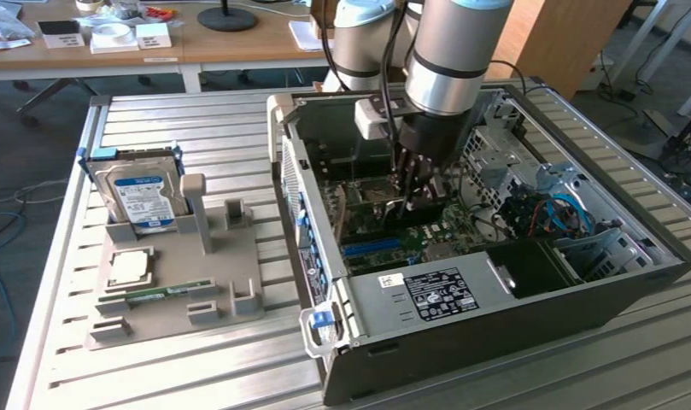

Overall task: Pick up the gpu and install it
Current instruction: 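Insert the gpu into the slot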

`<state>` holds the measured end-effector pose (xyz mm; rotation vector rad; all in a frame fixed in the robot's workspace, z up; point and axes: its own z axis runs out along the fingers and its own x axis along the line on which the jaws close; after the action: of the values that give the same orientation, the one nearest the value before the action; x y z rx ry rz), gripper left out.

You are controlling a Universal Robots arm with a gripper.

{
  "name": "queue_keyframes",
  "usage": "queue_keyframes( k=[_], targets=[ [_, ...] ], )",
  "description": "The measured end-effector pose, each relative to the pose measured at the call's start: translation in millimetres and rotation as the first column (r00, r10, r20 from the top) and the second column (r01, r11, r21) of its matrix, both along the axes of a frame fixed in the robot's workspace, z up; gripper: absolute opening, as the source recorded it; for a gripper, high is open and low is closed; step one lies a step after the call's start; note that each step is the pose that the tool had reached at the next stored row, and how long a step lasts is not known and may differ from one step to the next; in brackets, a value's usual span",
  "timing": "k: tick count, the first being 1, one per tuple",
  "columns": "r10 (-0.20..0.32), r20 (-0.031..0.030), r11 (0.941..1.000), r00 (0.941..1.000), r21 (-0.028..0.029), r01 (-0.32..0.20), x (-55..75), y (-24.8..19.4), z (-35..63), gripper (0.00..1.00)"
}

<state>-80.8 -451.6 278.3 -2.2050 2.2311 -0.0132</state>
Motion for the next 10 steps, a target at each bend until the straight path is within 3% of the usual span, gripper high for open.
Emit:
queue_keyframes(
  k=[10],
  targets=[
    [0.0,0.0001,1.0,1.0,0.0002,0.0,-4.9,0.0,-2.6,0.27]
  ],
)
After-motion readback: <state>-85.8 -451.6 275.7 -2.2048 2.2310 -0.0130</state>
